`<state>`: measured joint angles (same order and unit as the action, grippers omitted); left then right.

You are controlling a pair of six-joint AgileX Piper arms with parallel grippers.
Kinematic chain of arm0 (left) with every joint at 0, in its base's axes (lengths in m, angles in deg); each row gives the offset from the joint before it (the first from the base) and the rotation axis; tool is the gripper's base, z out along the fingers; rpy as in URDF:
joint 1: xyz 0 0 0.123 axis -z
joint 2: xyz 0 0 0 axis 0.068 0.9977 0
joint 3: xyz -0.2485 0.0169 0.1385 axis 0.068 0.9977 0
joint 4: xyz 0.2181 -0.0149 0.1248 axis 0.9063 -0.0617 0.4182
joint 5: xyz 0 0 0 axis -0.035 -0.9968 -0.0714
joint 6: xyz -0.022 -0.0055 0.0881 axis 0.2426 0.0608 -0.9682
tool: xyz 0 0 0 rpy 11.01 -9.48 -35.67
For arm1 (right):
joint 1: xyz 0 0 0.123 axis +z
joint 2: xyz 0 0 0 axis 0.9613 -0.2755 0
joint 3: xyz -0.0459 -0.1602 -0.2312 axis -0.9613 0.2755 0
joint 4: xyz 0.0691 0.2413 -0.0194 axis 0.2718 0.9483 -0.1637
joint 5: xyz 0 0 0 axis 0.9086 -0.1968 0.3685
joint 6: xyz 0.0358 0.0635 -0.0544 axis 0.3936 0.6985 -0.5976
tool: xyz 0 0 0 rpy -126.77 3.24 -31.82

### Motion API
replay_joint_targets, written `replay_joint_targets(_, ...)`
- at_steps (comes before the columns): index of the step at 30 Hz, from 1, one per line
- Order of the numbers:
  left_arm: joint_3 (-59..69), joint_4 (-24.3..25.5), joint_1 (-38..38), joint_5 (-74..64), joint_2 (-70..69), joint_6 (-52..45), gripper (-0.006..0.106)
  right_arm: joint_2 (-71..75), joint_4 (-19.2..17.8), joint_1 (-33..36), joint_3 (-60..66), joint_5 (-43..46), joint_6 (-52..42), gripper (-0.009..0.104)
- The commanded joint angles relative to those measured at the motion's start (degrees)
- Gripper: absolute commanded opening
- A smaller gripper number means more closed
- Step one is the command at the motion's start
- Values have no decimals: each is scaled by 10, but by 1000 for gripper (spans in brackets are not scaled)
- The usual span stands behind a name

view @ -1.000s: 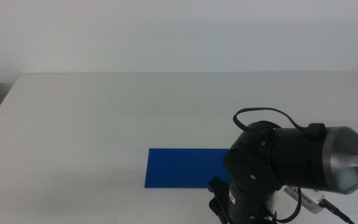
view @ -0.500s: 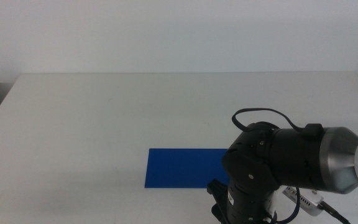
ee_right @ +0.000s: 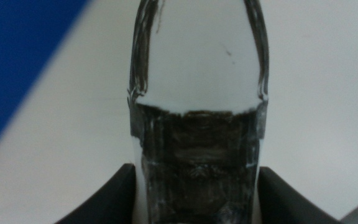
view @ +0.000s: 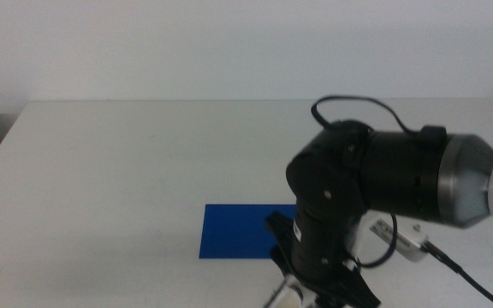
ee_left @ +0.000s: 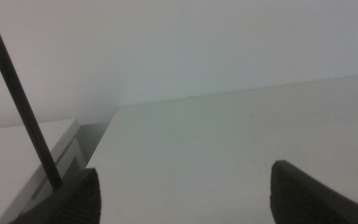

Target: Use one arm to grab the shoe from the table and place it on the mat.

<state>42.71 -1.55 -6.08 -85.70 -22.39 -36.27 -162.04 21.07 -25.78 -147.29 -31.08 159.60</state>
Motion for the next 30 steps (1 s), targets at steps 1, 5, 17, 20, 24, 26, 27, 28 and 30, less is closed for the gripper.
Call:
replay_joint_targets(1,3,-5,2,46,-4,3,94,22,-15,-8,-35,-12,-7,-4)
replay_joint_targets(5,3,-5,2,46,-4,3,94,22,-14,-30,-69,-10,-18,-4)
replay_joint_targets(17,3,-5,2,46,-4,3,94,-49,-9,-80,-227,-97,-42,-4)
replay_joint_targets(20,3,-5,2,46,-4,3,94,-93,-12,-84,-291,-131,-82,-4)
replay_joint_targets(24,3,-5,2,46,-4,3,94,-121,-4,-86,-328,-129,-107,-4)
replay_joint_targets(26,3,-5,2,46,-4,3,94,-125,-2,-86,-328,-129,-110,-4)
replay_joint_targets(27,3,-5,2,46,-4,3,94,-126,-7,-86,-328,-129,-122,-4)
replay_joint_targets(28,3,-5,2,46,-4,3,94,-126,-15,-86,-326,-129,-139,-4)
replay_joint_targets(30,3,-5,2,46,-4,3,94,-126,-32,-85,-324,-129,-192,-4)
